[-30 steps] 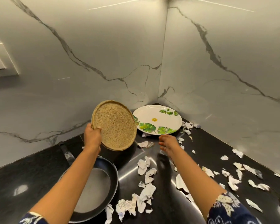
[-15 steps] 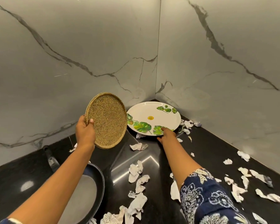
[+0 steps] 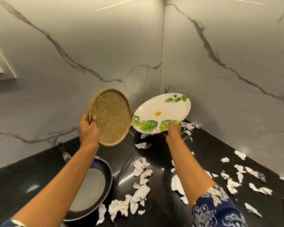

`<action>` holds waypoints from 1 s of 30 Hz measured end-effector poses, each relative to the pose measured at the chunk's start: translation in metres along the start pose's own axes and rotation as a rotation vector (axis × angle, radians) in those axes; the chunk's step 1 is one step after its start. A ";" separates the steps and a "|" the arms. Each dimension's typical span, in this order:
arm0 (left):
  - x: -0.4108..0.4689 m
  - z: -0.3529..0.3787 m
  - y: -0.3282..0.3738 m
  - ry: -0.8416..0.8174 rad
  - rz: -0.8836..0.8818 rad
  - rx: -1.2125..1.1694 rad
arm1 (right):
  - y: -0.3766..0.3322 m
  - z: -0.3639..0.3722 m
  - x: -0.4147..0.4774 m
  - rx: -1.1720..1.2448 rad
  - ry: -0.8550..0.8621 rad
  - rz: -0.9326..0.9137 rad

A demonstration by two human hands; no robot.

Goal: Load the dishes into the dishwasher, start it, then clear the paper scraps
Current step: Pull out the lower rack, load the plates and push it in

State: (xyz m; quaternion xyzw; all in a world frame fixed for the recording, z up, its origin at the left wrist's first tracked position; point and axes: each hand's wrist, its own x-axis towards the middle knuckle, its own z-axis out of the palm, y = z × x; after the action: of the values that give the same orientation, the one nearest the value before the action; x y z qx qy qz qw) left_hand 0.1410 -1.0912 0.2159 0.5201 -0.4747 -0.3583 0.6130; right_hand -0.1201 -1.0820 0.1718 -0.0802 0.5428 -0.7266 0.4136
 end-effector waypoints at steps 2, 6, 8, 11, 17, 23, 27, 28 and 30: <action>-0.021 -0.013 0.017 -0.015 0.064 0.006 | -0.013 -0.021 -0.034 -0.157 0.074 -0.203; -0.069 -0.051 0.047 -0.116 0.214 0.014 | -0.031 -0.072 -0.125 -0.436 0.199 -0.519; -0.094 -0.072 0.059 -0.174 0.266 0.005 | -0.033 -0.098 -0.177 -0.510 0.246 -0.654; -0.140 -0.110 0.076 -0.252 0.332 -0.052 | -0.024 -0.136 -0.266 -0.581 0.364 -0.837; -0.244 -0.198 0.089 -0.498 0.543 -0.030 | 0.014 -0.201 -0.451 -0.729 0.539 -1.034; -0.342 -0.269 0.077 -0.743 0.831 0.079 | 0.057 -0.283 -0.613 -0.965 0.735 -1.041; -0.418 -0.306 0.077 -0.880 1.018 0.040 | 0.086 -0.352 -0.700 -1.071 0.765 -0.958; -0.432 -0.312 0.074 -0.898 1.068 0.027 | 0.092 -0.366 -0.717 -1.088 0.779 -0.950; -0.470 -0.324 0.067 -0.954 1.135 0.007 | 0.104 -0.393 -0.760 -1.110 0.829 -0.917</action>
State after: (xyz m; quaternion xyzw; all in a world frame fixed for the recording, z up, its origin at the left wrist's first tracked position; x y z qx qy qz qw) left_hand 0.3090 -0.5427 0.1805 -0.0157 -0.8865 -0.1719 0.4294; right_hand 0.2016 -0.2818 0.1787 -0.2117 0.8440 -0.4205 -0.2568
